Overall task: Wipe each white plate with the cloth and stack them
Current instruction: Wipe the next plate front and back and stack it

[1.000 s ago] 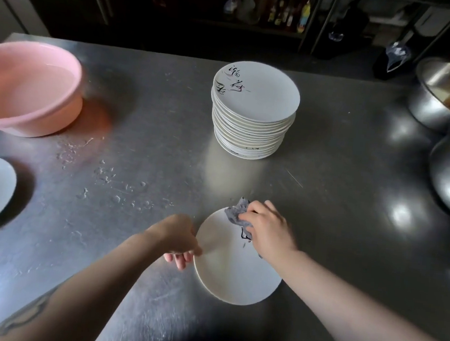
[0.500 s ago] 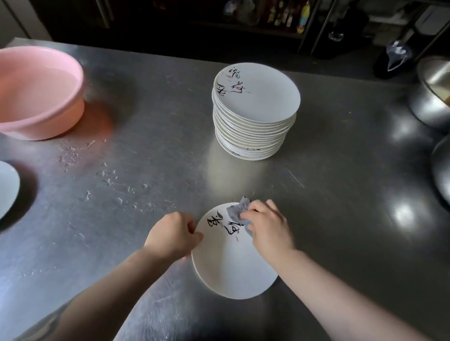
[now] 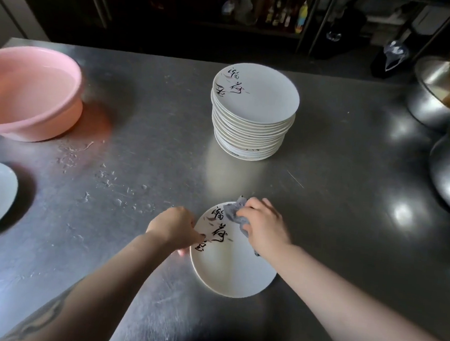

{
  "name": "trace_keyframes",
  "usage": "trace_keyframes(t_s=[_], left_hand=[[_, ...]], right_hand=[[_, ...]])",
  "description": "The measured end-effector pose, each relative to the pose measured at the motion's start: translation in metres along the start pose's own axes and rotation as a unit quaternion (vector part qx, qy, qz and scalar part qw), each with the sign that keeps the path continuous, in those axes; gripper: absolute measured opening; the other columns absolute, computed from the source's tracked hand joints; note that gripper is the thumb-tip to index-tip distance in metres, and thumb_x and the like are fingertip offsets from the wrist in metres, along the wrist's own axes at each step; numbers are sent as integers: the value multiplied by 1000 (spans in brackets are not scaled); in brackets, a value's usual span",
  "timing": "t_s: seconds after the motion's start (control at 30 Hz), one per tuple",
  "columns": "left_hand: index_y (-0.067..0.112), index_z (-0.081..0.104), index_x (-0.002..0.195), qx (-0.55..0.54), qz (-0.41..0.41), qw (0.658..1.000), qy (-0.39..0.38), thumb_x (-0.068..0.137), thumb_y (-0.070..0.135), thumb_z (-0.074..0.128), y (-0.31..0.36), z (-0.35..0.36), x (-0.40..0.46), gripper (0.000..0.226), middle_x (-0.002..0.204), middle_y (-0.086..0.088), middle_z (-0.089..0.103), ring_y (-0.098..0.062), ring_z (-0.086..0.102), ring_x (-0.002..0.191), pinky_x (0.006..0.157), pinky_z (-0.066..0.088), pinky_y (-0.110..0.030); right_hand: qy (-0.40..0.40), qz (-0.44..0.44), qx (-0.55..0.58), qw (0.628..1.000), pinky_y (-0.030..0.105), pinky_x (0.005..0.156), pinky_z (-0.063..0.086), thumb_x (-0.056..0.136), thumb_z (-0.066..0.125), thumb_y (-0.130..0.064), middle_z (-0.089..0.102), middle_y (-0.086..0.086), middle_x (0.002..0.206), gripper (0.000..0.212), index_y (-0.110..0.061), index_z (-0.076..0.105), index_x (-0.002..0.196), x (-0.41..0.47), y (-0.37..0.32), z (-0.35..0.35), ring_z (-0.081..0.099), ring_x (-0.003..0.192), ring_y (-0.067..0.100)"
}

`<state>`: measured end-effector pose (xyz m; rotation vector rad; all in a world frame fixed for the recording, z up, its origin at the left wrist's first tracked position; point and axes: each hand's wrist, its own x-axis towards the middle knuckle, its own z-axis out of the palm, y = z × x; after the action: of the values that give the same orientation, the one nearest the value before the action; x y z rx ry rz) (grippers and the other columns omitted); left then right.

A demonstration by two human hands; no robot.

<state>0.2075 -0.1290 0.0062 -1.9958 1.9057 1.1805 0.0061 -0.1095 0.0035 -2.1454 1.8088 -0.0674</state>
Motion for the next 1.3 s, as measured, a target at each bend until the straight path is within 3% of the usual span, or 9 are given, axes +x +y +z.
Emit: trace_keyframes(t_s=[0.1, 0.27, 0.5, 0.67, 0.83, 0.93, 1.0, 1.13, 1.3], left_hand=[[16, 51, 62, 14, 15, 996, 85, 80, 38, 72, 13, -3, 9, 34, 65, 0, 62, -25, 62, 67, 58, 43, -26], [11, 58, 64, -113, -17, 990, 80, 83, 27, 72, 1, 6, 10, 28, 57, -10, 69, -23, 67, 44, 45, 49, -24], [5, 60, 65, -203, -46, 970, 127, 84, 17, 70, -8, 11, -1, 25, 55, -17, 67, -34, 67, 47, 41, 48, -27], [5, 57, 63, -216, -51, 964, 147, 84, 16, 70, -8, 18, -7, 27, 51, -17, 65, -33, 65, 43, 38, 44, -24], [6, 57, 60, -214, -52, 961, 167, 83, 19, 70, -8, 23, -11, 30, 48, -15, 64, -30, 64, 41, 40, 46, -24], [2, 60, 70, -220, -32, 960, 168, 85, 19, 70, -11, 23, -17, 26, 56, -16, 68, -29, 65, 44, 43, 52, -32], [5, 63, 79, -232, -9, 958, 169, 85, 23, 72, -18, 25, -26, 20, 63, -9, 70, -27, 67, 52, 52, 56, -36], [23, 67, 85, -201, 134, 923, 299, 79, 16, 78, -37, 37, -58, 15, 82, 10, 66, -2, 64, 71, 65, 50, -16], [21, 73, 87, -83, 318, 923, 199, 76, 17, 80, -35, 65, -70, 13, 98, 14, 68, -7, 66, 91, 77, 53, -27]], right_hand=[[-2, -41, 29, 999, 31, 84, 43, 88, 57, -13, 58, -6, 113, 29, -22, 67, 114, 6, -10, 0, 45, 104, 20], [-17, 0, 13, 1000, 33, 85, 47, 90, 56, -14, 54, -6, 115, 31, -25, 64, 117, 3, 2, -9, 44, 109, 18], [-70, 56, -45, 995, 29, 86, 42, 90, 51, -18, 51, -1, 119, 29, -23, 62, 117, -26, 7, -22, 45, 115, 21], [-132, 22, 4, 991, 23, 75, 35, 87, 50, -12, 57, 4, 115, 27, -14, 68, 107, -62, -10, -15, 49, 108, 21], [-122, -20, 84, 989, 35, 87, 47, 87, 58, -18, 61, 5, 106, 23, -20, 69, 107, -64, -51, 9, 53, 102, 26], [-110, -12, 128, 986, 32, 86, 46, 84, 63, -20, 63, 3, 104, 21, -23, 71, 104, -62, -49, 14, 55, 99, 22], [-70, 23, 206, 976, 27, 82, 45, 79, 65, -14, 63, 1, 96, 20, -22, 75, 94, -67, -35, 9, 58, 92, 19], [81, 100, 381, 915, 15, 78, 45, 77, 68, 5, 62, -2, 91, 31, -25, 73, 76, -87, -3, -9, 62, 82, 2], [113, 140, 410, 894, 5, 74, 43, 77, 68, 8, 64, 0, 95, 33, -23, 73, 87, -105, 6, -6, 62, 80, -3]])
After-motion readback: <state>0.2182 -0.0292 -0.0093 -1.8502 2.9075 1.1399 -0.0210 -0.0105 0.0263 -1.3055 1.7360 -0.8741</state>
